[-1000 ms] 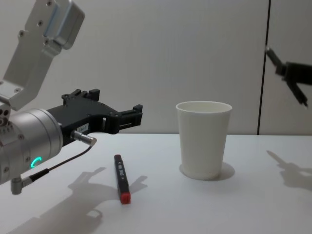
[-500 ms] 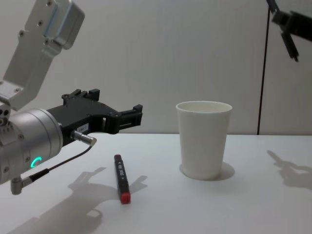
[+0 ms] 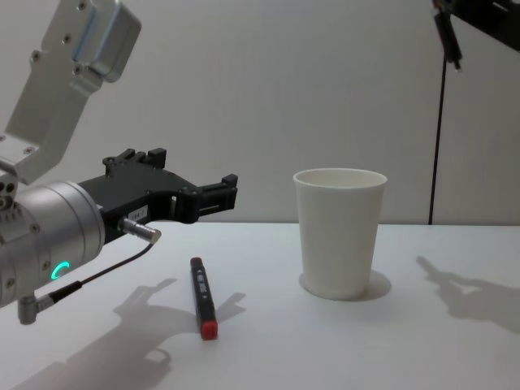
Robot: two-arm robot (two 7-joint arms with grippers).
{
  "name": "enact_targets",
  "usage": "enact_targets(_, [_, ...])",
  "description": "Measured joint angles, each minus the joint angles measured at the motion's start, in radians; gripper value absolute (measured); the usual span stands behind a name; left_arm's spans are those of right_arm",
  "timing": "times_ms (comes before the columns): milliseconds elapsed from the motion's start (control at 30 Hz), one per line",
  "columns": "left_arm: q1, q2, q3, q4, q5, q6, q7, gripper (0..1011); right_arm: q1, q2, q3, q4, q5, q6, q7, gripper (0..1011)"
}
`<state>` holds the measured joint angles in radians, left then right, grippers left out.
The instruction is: Place the pen into the pen holder.
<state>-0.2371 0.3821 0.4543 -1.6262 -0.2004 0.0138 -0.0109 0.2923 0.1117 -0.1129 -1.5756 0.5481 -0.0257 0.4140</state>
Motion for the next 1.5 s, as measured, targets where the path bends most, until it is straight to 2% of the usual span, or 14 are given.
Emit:
enact_targets(200, [0.0, 0.0, 0.0, 0.0, 0.0, 0.0, 0.0, 1003, 0.005, 0.001, -0.023, 0.028, 0.013, -0.033, 0.045, 134])
enact_targets(467, [0.0, 0.0, 0.0, 0.0, 0.0, 0.0, 0.0, 1003, 0.01, 0.001, -0.049, 0.064, 0.01, -0.075, 0.075, 134])
enact_targets(733, [0.0, 0.0, 0.0, 0.0, 0.0, 0.0, 0.0, 1004, 0.024, -0.001, -0.085, 0.13, -0.025, -0.138, 0.09, 134])
enact_targets(1200, [0.0, 0.0, 0.0, 0.0, 0.0, 0.0, 0.0, 1003, 0.057, -0.012, -0.131, 0.244, -0.095, -0.236, 0.082, 134])
enact_targets(1500, [0.0, 0.0, 0.0, 0.0, 0.0, 0.0, 0.0, 1003, 0.074, -0.019, -0.151, 0.302, -0.121, -0.272, 0.066, 134])
